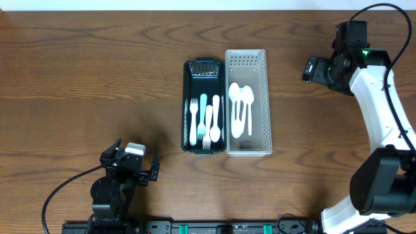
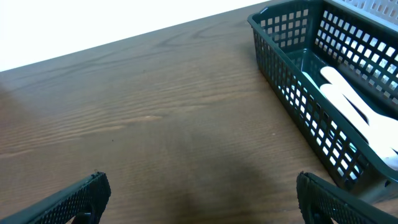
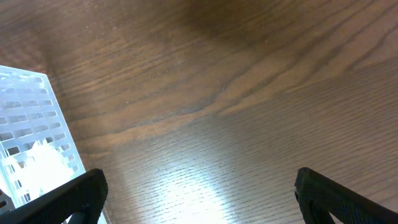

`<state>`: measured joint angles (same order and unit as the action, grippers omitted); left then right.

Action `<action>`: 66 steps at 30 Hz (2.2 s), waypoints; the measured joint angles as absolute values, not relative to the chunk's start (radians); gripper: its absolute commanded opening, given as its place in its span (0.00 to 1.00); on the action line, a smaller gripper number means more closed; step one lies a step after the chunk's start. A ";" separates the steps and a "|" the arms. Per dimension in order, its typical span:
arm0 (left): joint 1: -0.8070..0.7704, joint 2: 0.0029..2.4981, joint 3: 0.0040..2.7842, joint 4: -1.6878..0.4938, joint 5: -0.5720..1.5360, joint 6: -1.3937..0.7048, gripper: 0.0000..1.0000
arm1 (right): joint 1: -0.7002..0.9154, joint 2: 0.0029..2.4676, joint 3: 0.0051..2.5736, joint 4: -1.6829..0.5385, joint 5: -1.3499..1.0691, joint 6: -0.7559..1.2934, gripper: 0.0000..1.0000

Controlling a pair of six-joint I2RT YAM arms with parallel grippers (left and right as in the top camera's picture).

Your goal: Pack container

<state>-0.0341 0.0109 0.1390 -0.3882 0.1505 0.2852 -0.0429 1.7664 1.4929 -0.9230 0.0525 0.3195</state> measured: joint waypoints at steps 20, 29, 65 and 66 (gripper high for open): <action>-0.034 0.011 0.137 -0.385 0.150 0.285 0.98 | -0.043 1.766 1.493 -0.923 0.052 0.319 0.99; -0.034 0.011 0.137 -0.385 0.150 0.285 0.98 | -0.043 1.766 1.493 -0.923 0.052 0.319 0.99; -0.034 0.011 0.137 -0.385 0.150 0.285 0.98 | -0.038 0.701 0.460 -0.043 0.124 0.160 0.99; -0.034 0.011 0.137 -0.384 0.150 0.285 0.98 | -0.036 0.658 0.415 -0.036 0.124 0.159 0.99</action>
<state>-0.0341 0.0109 0.1368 -0.3843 0.1505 0.2852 -0.0360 0.6582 0.4152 -0.0357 0.1242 0.1593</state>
